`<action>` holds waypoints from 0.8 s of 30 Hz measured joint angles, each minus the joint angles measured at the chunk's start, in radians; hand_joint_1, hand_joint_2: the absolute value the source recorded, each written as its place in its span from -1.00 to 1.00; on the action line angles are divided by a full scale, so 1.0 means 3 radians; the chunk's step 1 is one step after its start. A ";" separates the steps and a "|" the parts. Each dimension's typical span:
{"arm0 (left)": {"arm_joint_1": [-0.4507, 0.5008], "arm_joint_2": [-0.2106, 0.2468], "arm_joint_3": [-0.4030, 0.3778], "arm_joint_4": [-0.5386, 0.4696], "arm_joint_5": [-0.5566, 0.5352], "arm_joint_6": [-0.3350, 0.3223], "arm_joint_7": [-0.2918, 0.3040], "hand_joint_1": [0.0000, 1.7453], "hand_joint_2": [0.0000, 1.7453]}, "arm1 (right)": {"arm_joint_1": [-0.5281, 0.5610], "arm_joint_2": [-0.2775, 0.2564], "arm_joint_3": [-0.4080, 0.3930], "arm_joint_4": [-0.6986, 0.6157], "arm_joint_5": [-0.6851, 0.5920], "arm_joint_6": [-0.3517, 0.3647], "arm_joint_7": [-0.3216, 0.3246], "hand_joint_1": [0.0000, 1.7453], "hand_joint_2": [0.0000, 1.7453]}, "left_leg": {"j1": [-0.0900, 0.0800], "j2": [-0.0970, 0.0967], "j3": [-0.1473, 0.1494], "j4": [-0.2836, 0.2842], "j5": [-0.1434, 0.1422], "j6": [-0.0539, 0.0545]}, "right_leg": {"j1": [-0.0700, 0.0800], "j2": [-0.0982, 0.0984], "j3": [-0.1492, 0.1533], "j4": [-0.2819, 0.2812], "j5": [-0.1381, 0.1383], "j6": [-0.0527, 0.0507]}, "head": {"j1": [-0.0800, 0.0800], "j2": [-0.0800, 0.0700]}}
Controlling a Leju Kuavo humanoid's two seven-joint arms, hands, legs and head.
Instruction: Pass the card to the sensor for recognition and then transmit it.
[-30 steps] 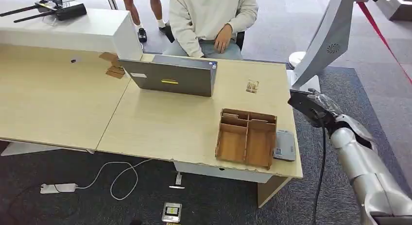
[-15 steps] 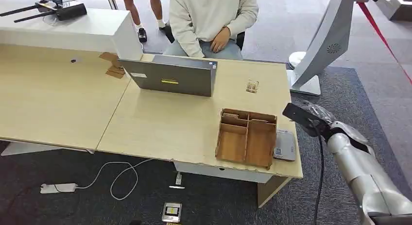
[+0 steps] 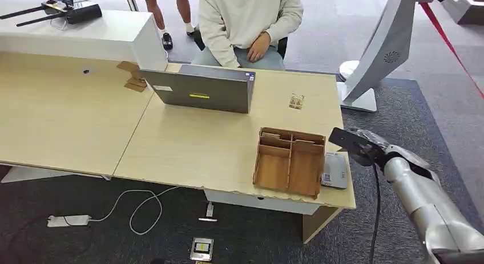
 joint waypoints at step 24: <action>0.0000 0.0023 -0.0001 -0.0003 0.0130 -0.0022 0.0179 -1.00 -1.00 | -0.0126 0.0202 0.0394 0.0114 -0.0042 0.0059 -0.0149 1.00 1.00 | 0.0001 0.0000 0.0000 0.0000 0.0000 0.0000 | 0.0000 0.0000 0.0000 0.0000 0.0000 0.0000 | 0.0000 0.0000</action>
